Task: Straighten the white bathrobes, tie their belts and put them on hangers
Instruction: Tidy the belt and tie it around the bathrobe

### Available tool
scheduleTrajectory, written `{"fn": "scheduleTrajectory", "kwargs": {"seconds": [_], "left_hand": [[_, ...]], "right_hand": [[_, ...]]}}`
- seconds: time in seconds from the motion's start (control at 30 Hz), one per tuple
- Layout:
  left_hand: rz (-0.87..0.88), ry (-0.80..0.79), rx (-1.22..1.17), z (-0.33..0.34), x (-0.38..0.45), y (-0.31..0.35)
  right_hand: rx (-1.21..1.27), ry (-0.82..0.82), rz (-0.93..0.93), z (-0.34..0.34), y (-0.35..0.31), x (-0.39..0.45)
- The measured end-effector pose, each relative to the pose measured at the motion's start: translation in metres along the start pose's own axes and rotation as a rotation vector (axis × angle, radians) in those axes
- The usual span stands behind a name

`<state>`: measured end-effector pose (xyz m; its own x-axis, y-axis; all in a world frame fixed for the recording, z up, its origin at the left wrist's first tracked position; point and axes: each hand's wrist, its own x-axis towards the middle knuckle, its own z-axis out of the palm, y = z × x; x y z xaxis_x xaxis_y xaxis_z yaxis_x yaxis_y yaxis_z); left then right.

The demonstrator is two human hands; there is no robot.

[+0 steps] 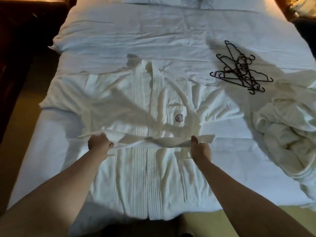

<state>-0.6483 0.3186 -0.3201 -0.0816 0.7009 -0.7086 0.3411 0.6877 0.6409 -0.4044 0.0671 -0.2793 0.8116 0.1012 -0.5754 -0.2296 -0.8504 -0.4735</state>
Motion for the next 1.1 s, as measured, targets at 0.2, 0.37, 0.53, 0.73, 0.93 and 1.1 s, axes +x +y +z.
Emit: {"fn": "scheduleTrajectory", "kwargs": {"seconds": [0.2, 0.37, 0.53, 0.73, 0.93, 1.1], "left_hand": [[0.153, -0.201, 0.591, 0.042, 0.005, -0.027], [-0.040, -0.160, 0.453, 0.066, 0.035, -0.033], [0.024, -0.127, 0.423, 0.076, 0.048, -0.035], [-0.052, -0.062, 0.086, 0.071, 0.076, -0.056], [-0.128, -0.026, -0.294, 0.063, 0.029, -0.043], [0.150, -0.180, -0.201, 0.056, 0.003, -0.016]], "right_hand": [[0.225, -0.304, -0.170, 0.051, 0.003, 0.003], [0.081, -0.093, -0.111, 0.089, 0.009, 0.007], [0.007, -0.114, 0.040, 0.111, 0.026, -0.002], [0.143, 0.054, -0.014, 0.097, 0.020, 0.004], [0.286, 0.209, 0.001, 0.080, 0.030, -0.002], [0.368, 0.233, -0.270, 0.081, 0.004, -0.007]]}}
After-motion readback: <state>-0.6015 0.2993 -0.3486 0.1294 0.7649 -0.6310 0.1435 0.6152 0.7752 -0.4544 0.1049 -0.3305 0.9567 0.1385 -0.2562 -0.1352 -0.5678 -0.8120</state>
